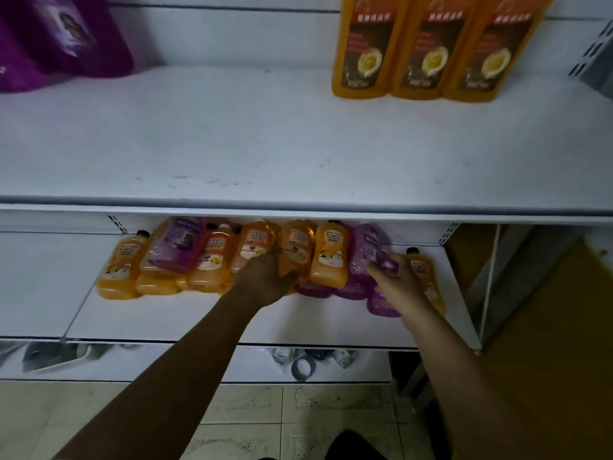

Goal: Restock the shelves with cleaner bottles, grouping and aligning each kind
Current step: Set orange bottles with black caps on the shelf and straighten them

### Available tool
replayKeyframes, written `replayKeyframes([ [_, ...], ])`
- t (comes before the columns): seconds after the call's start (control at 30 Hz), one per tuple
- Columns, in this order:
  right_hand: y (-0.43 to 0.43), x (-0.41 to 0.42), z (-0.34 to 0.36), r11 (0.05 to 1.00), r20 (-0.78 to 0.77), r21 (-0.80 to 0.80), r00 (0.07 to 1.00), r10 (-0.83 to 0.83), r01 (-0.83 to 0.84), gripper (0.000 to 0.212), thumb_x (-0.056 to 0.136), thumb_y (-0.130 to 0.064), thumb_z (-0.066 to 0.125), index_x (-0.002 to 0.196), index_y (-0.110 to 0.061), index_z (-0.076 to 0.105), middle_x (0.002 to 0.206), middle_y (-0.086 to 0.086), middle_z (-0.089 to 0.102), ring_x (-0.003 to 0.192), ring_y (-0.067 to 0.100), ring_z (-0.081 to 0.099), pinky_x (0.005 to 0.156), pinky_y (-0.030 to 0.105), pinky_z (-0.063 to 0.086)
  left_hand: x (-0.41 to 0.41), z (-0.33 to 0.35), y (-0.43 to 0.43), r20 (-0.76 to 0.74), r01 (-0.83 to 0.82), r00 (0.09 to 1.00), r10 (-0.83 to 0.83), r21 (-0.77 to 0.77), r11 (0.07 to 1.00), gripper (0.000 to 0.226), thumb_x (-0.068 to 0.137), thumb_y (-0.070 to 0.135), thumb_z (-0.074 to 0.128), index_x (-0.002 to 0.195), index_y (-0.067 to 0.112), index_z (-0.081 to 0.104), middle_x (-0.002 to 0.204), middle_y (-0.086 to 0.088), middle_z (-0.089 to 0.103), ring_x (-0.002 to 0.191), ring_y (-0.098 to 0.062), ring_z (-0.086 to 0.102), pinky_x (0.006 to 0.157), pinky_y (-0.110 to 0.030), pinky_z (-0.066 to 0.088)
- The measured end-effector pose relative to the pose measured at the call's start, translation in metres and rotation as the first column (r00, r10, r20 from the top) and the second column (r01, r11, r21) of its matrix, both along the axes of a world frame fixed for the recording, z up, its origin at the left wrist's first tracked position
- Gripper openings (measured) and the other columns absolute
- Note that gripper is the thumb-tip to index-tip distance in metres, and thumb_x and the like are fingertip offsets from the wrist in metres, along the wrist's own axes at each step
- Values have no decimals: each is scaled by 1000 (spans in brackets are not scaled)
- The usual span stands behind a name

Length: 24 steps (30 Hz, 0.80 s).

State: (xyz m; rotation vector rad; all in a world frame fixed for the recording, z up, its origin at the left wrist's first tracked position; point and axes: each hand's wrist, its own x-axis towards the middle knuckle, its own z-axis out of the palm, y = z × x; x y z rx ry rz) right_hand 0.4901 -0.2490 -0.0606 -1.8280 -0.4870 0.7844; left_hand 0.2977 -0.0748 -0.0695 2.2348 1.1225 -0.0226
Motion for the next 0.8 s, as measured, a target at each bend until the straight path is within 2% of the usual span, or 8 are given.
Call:
replayKeyframes([
  [0.07,8,5,-17,998,-39,1,998,-58,58,15,99,-28,70,104,-36,59,109,1,71,98,21,72,69,28,54,10,-8,5,-28,-28,999,29,10,1000,52,103,40,61,146,15,48,133,-13,68,120,-33,65,96,-37,51],
  [0.13,12,9,-29,994,-76,-16,992,-105,104,11,99,-35,69,104,-36,59,110,4,72,97,26,73,67,31,56,17,-17,11,-62,-72,995,74,43,997,51,101,48,60,139,15,54,126,-12,71,114,-31,68,97,-42,56],
  [0.27,18,14,-46,990,-157,-87,980,-125,113,47,98,-52,64,137,-29,52,108,1,70,93,24,74,63,36,61,26,-27,14,-127,-134,981,146,96,986,54,98,61,57,122,13,65,114,-11,72,106,-30,69,95,-46,58],
  [0.43,22,20,-53,979,-237,-170,960,-147,108,62,98,-56,62,148,-24,45,128,11,68,92,27,74,63,37,61,30,-26,14,-135,-173,975,176,34,984,63,91,66,60,128,15,63,117,-12,71,109,-31,68,97,-46,57],
  [0.57,22,24,-54,974,-253,-207,957,-141,88,54,93,-52,72,135,-23,54,123,9,69,93,28,73,72,40,64,37,-22,4,38,-196,979,202,-118,973,88,75,62,67,141,7,51,109,-6,71,100,-26,69,88,-41,58],
  [0.63,20,23,-55,976,-275,-192,949,-152,101,54,91,-52,75,133,-24,56,121,7,69,96,27,71,75,40,63,38,-26,1,148,-204,961,232,-181,962,63,88,45,73,136,8,54,104,-3,69,96,-24,68,84,-36,55],
  [0.7,18,19,-55,981,-309,-159,938,-159,114,57,90,-50,75,137,-25,54,119,4,68,100,24,69,73,38,60,34,-27,0,251,-172,937,245,-281,944,42,97,27,73,134,15,58,115,-3,69,111,-26,67,96,-36,53],
  [0.8,18,15,-59,985,-331,-125,931,-151,115,62,91,-46,76,143,-23,51,123,6,69,106,27,71,74,38,60,24,-25,5,290,-241,876,385,-427,871,52,98,24,72,145,13,52,136,-4,63,126,-26,60,110,-42,49],
])
